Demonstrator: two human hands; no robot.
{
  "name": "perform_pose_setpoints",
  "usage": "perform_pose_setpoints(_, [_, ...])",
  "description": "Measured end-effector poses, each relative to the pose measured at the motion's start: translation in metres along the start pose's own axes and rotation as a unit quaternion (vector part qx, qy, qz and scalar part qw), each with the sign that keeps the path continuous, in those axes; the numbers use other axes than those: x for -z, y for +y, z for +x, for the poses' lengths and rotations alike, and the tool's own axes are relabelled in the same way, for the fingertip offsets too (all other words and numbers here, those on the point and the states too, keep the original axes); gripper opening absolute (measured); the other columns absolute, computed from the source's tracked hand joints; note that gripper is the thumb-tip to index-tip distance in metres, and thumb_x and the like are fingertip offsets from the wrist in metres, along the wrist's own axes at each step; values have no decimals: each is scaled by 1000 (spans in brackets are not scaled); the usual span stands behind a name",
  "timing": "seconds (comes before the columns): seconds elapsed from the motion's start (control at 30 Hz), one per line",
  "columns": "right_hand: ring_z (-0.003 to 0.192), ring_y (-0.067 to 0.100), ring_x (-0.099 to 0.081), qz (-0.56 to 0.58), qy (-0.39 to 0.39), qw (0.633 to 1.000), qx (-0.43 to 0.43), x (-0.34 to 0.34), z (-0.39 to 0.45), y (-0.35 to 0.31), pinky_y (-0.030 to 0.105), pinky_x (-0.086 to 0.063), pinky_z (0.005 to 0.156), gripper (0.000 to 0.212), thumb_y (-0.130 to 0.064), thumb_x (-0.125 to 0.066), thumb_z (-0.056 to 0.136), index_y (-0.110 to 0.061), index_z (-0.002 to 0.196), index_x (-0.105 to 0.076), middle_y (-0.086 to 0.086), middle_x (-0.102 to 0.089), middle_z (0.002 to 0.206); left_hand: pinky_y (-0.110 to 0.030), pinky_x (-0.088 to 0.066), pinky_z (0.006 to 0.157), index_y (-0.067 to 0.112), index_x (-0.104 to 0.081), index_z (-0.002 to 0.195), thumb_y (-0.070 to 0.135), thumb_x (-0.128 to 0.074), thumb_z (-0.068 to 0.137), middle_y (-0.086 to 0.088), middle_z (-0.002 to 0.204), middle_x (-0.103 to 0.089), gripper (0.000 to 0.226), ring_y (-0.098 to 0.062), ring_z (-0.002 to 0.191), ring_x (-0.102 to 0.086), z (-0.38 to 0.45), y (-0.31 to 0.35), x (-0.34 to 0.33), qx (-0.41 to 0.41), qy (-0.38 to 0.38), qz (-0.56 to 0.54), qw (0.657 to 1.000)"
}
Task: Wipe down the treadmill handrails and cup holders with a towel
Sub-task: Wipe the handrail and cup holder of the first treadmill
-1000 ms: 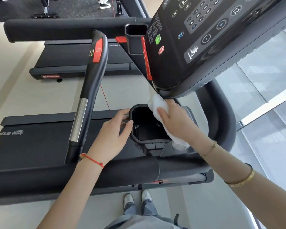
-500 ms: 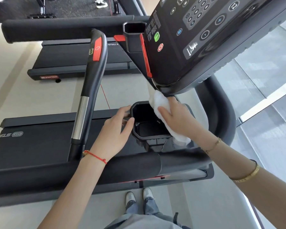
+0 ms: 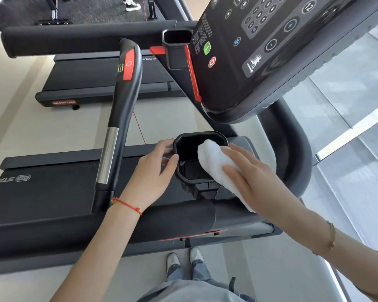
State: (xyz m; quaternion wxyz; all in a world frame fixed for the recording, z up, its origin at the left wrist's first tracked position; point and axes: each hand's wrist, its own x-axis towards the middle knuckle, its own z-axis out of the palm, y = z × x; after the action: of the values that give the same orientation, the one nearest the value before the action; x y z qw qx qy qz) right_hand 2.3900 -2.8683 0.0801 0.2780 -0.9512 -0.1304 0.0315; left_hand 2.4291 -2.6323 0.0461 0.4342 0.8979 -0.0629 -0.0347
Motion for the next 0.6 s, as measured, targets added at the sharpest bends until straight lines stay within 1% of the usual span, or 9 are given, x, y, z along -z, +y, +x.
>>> perform_pose_setpoints(0.07, [132, 23, -43, -69, 30, 994, 73, -2, -6, -5, 28, -32, 110, 51, -44, -30, 103, -17, 142, -46, 3, -44, 148, 2, -39, 80, 27, -45, 143, 27, -49, 102, 13, 119, -62, 41, 14, 97, -56, 0, -1, 0, 0, 2, -6, 1000])
perform_pose_setpoints(0.1, [129, 24, -45, -100, 26, 988, 115, -4, -7, -7, 28, -32, 110, 50, -40, -31, 102, -13, 140, -49, 5, -47, 145, 3, -39, 80, 27, -45, 143, 27, -49, 102, 13, 119, -62, 41, 14, 97, -56, 0, -1, 0, 0, 4, -7, 1000])
perform_pose_setpoints(0.17, [127, 22, -45, -147, -16, 973, 176, -7, -6, -8, 27, -29, 110, 48, -36, -31, 102, -11, 138, -51, 5, -53, 140, 2, -39, 81, 26, -45, 143, 26, -50, 102, 12, 120, -62, 42, 12, 97, -57, 0, -2, 0, -3, 8, -7, 1000])
perform_pose_setpoints(0.23, [124, 20, -46, -156, -65, 964, 205, -6, 1, -9, 23, -27, 110, 47, -36, -31, 103, -12, 138, -51, 3, -56, 136, 2, -39, 81, 26, -45, 142, 25, -49, 102, 14, 118, -61, 41, 14, 96, -56, 0, -2, 0, -4, 7, -7, 1000])
perform_pose_setpoints(0.33, [118, 20, -52, -158, -127, 953, 224, -2, 15, -16, 25, -29, 104, 53, -40, -27, 102, -11, 141, -46, 2, -59, 129, 3, -38, 80, 26, -45, 142, 26, -49, 102, 13, 119, -61, 41, 16, 94, -54, -2, -2, 0, -3, 5, -6, 1000])
perform_pose_setpoints(0.4, [116, 21, -53, -172, -162, 947, 215, -4, 25, -23, 26, -30, 101, 55, -45, -25, 102, -12, 144, -40, 3, -58, 129, 2, -39, 80, 26, -45, 142, 26, -49, 102, 11, 120, -62, 41, 13, 95, -56, -1, -2, 0, -4, 7, -5, 1000])
perform_pose_setpoints(0.47, [114, 22, -53, -191, -185, 942, 203, -8, 31, -28, 28, -33, 98, 54, -46, -23, 102, -13, 142, -38, 2, -57, 128, 2, -39, 79, 25, -46, 142, 25, -49, 102, 11, 119, -63, 40, 11, 95, -57, -1, -2, -1, -1, 9, -6, 1000])
perform_pose_setpoints(0.57, [103, 21, -58, -222, -153, 939, 215, -5, 27, -26, 26, -38, 88, 66, -53, -6, 96, -15, 133, -45, 0, -62, 116, 3, -38, 79, 25, -46, 142, 24, -50, 101, 10, 119, -63, 41, 10, 95, -57, 0, -2, -1, 1, 8, -6, 1000])
perform_pose_setpoints(0.6, [100, 20, -59, -221, -147, 940, 215, -3, 23, -23, 25, -39, 84, 68, -53, -4, 94, -15, 130, -48, -1, -63, 111, 3, -38, 79, 26, -46, 142, 25, -50, 101, 10, 120, -63, 41, 9, 95, -57, 0, -2, 0, 0, 7, -5, 1000])
